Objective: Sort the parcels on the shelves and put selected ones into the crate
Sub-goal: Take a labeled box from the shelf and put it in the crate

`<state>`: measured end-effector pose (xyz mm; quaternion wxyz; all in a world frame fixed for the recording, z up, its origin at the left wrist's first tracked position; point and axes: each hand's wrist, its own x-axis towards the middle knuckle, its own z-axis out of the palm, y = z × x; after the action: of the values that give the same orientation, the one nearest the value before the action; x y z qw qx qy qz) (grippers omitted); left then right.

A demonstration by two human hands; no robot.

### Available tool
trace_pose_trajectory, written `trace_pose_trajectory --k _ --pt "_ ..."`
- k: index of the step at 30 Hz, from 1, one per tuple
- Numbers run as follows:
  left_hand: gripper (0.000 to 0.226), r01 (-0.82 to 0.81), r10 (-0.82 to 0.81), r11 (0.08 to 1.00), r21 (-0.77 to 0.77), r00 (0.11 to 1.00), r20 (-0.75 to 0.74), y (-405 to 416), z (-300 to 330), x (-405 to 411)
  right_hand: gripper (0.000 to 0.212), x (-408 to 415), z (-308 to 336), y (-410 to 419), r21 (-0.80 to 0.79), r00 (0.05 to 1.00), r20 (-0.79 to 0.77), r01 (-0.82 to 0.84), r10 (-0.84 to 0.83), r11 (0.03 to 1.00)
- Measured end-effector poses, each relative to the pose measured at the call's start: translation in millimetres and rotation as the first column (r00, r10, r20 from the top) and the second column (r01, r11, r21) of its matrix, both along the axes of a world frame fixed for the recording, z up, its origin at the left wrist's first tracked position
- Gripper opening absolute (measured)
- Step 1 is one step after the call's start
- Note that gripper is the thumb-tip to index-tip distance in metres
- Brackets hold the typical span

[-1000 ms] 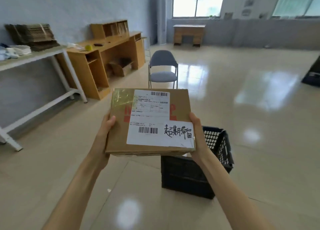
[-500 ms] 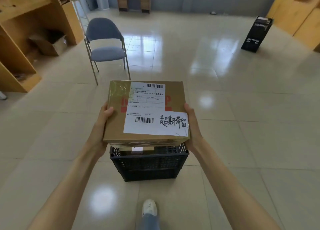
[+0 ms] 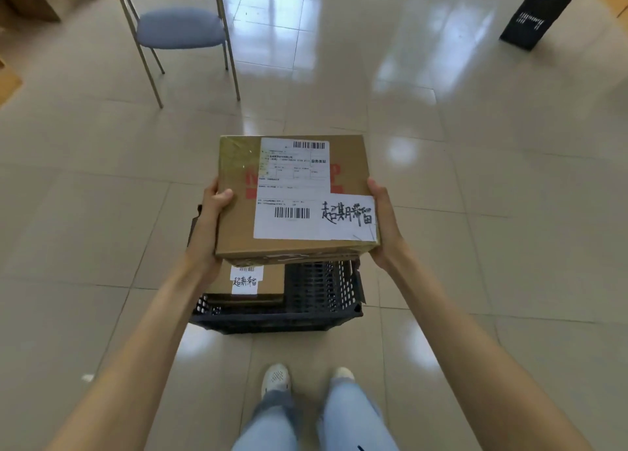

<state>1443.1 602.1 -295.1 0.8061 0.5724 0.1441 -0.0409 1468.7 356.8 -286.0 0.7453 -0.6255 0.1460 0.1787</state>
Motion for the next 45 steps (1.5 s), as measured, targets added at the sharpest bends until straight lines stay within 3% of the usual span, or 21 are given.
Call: trace_pose_trajectory --k 4,9,12,16,20,23,25,29,33,38,42,45 --pt "0.050 -0.073 0.074 0.997 0.009 0.994 -0.081 -14 -19 23 0.052 45 -22 -12 -0.006 0.994 -0.023 -0.105 0.104 0.994" --pt "0.033 -0.257 0.261 0.965 0.048 0.940 -0.218 -42 -59 35 0.054 99 -61 -24 -0.002 0.952 -0.100 -0.291 0.289 0.957" --pt "0.032 -0.355 0.360 0.932 0.077 0.880 -0.310 -67 -84 39 0.052 131 -86 -40 0.004 0.891 -0.146 -0.433 0.429 0.901" --pt "0.053 -0.443 0.441 0.892 0.092 0.805 -0.397 -100 -120 37 0.051 166 -119 -55 -0.007 0.782 -0.207 -0.602 0.588 0.799" --pt "0.043 -0.543 0.526 0.831 0.125 0.690 -0.498 -123 -163 30 0.036 187 -157 -56 0.005 0.691 -0.192 -0.709 0.697 0.705" --pt "0.067 -0.601 0.544 0.790 0.121 0.597 -0.589 -139 -193 25 0.034 198 -185 -53 -0.017 0.588 -0.221 -0.800 0.778 0.600" --pt "0.074 -0.613 0.544 0.779 0.130 0.557 -0.628 -150 -215 22 0.036 206 -205 -52 -0.034 0.524 -0.274 -0.843 0.806 0.537" --pt "0.058 -0.617 0.530 0.777 0.124 0.536 -0.657 -170 -251 20 0.054 221 -242 -54 -0.038 0.383 -0.420 -0.913 0.822 0.406" --pt "0.095 -0.626 0.477 0.774 0.098 0.473 -0.741 -179 -283 14 0.048 229 -274 -48 -0.047 0.336 -0.456 -0.934 0.824 0.355" --pt "0.052 -0.689 0.534 0.714 0.125 0.421 -0.734 -193 -301 8 0.057 235 -294 -38 -0.130 0.294 -0.484 -0.956 0.824 0.265" --pt "0.054 -0.707 0.527 0.701 0.098 0.421 -0.738 -202 -310 5 0.050 234 -298 -39 -0.083 0.246 -0.478 -0.968 0.843 0.235" --pt "0.060 -0.698 0.491 0.714 0.050 0.449 -0.747 -208 -321 8 0.039 233 -301 -38 -0.140 0.244 -0.470 -0.969 0.848 0.202"
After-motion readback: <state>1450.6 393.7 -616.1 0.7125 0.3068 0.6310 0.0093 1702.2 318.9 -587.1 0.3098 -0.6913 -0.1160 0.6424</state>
